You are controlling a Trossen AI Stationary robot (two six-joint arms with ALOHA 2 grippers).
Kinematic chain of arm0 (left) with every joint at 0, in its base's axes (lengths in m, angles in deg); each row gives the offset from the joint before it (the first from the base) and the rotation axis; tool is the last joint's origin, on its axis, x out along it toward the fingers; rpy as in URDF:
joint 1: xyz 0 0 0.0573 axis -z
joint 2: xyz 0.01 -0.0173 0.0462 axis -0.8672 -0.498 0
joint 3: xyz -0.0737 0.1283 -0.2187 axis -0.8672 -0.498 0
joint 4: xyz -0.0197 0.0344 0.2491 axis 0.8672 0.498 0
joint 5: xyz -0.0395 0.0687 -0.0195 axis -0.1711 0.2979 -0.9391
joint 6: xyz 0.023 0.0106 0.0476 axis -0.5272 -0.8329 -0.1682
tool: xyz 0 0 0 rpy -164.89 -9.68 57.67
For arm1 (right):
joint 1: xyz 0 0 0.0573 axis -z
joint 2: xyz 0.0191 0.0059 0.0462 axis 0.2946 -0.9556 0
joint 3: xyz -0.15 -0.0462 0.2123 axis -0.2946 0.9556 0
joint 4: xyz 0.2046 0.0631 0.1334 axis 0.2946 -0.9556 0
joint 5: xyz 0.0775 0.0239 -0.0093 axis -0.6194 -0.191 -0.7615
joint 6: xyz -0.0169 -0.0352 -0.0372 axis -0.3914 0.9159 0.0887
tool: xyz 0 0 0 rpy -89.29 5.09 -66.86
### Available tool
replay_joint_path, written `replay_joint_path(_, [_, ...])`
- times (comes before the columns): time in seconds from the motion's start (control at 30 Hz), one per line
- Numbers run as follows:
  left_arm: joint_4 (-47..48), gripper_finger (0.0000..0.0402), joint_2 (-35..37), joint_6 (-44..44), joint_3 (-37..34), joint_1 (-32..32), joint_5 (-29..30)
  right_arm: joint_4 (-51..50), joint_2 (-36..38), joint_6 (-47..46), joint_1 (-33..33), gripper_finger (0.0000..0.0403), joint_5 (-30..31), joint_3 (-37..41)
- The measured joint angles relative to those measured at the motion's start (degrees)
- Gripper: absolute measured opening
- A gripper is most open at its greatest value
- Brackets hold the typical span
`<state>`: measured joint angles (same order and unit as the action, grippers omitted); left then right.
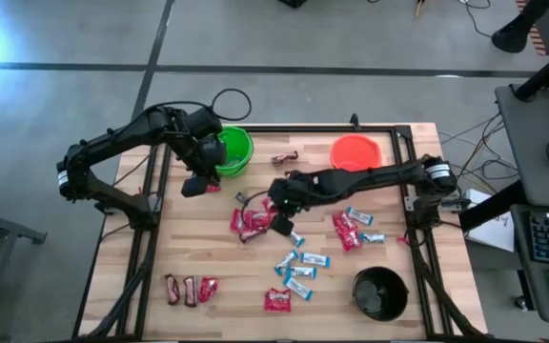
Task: Sort candy
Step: Put the red candy into the orange bucket
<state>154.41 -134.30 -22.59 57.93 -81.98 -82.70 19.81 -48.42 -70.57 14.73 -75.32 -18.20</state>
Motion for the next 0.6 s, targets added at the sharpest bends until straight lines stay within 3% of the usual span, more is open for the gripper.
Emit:
replay_joint_path(0.4, [0.2,0.006,0.0,-0.8,0.0,0.0,0.0,-13.5,6.4,-1.6,6.1,0.0008,9.4,0.1])
replay_joint_path(0.6, [0.4,0.006,0.0,-1.7,0.0,0.0,0.0,-16.3,8.1,-1.6,9.9,0.0008,9.8,0.1])
